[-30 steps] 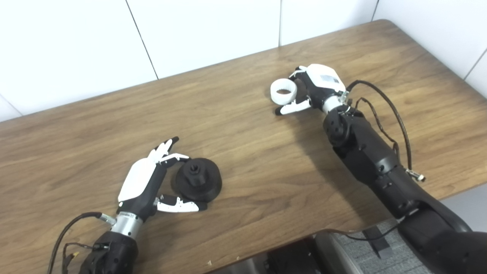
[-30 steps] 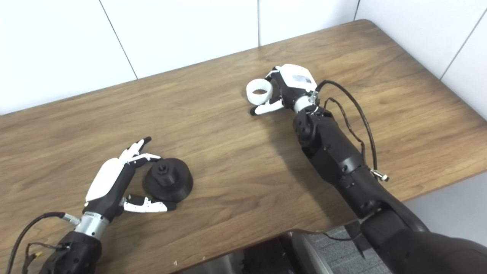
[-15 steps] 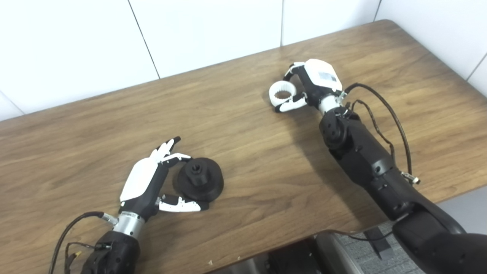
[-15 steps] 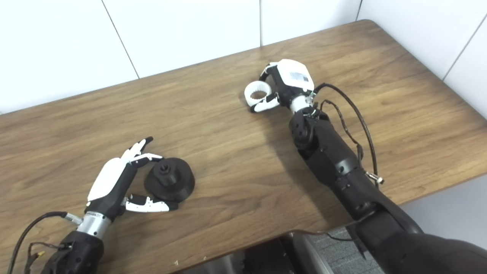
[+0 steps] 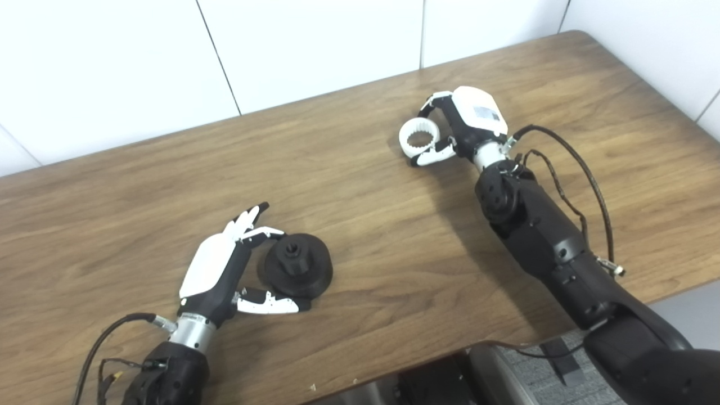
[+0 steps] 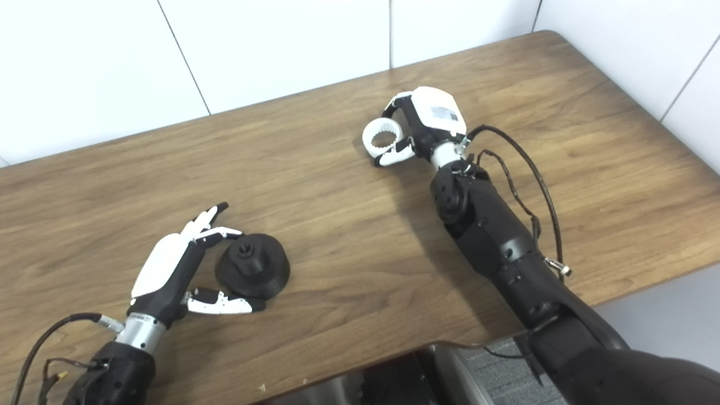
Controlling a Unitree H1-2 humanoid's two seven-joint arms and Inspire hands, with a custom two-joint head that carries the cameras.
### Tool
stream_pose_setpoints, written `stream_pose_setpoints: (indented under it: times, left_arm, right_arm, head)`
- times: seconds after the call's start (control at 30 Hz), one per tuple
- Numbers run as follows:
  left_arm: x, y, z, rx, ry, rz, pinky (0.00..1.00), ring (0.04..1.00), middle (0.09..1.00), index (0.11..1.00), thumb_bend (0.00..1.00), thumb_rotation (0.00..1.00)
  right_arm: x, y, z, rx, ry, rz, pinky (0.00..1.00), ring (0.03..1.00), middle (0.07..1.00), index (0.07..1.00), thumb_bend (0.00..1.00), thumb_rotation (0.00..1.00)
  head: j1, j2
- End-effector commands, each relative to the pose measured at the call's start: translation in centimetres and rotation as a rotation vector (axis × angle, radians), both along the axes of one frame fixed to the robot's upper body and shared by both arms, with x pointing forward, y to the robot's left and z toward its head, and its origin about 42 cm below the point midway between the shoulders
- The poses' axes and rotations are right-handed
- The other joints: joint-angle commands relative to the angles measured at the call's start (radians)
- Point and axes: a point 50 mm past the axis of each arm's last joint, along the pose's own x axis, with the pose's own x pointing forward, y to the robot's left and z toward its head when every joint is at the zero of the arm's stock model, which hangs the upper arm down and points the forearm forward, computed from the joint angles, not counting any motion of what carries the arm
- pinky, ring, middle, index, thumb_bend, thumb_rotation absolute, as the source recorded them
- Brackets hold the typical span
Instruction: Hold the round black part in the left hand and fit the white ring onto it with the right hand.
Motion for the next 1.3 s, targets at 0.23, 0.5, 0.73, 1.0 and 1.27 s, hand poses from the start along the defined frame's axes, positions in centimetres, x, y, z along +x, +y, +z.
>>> stream_pose_setpoints:
  times: [0.23, 0.5, 0.73, 1.0, 1.27]
  left_arm:
    - [0.7, 0.1, 1.2, -0.009, -0.059, 0.002, 1.0, 1.0, 1.0, 0.609, 0.94, 0.35]
    - [0.8, 0.1, 1.4, -0.002, -0.059, 0.006, 1.0, 1.0, 1.0, 0.612, 0.94, 0.36]
    - [0.9, -0.1, 1.5, -0.009, -0.061, 0.008, 1.0, 1.0, 1.0, 0.609, 0.94, 0.35]
    - [1.0, -0.7, 1.5, -0.011, -0.072, 0.007, 1.0, 1.0, 1.0, 0.608, 0.94, 0.37]
    - [1.2, -2.0, 1.6, -0.015, -0.061, 0.017, 1.0, 1.0, 1.0, 0.609, 0.95, 0.36]
  right_arm:
    - [-0.5, 0.1, 3.3, 0.002, -0.147, 0.035, 0.86, 0.856, 0.82, 0.486, 0.52, 0.15]
    - [-1.5, 0.9, 4.7, 0.029, -0.202, 0.073, 0.87, 0.866, 0.83, 0.487, 0.51, 0.16]
    - [-2.9, 1.8, 5.3, 0.055, -0.218, 0.121, 0.87, 0.869, 0.831, 0.488, 0.52, 0.16]
    - [-4.8, 2.4, 5.7, 0.073, -0.221, 0.172, 0.86, 0.867, 0.831, 0.489, 0.52, 0.16]
    - [-6.4, 2.8, 5.7, 0.091, -0.225, 0.231, 0.86, 0.854, 0.823, 0.489, 0.52, 0.15]
  head:
    - [0.001, 0.001]
    - [0.009, 0.004]
    - [0.034, 0.012]
    - [0.105, 0.025]
    - [0.215, 0.04]
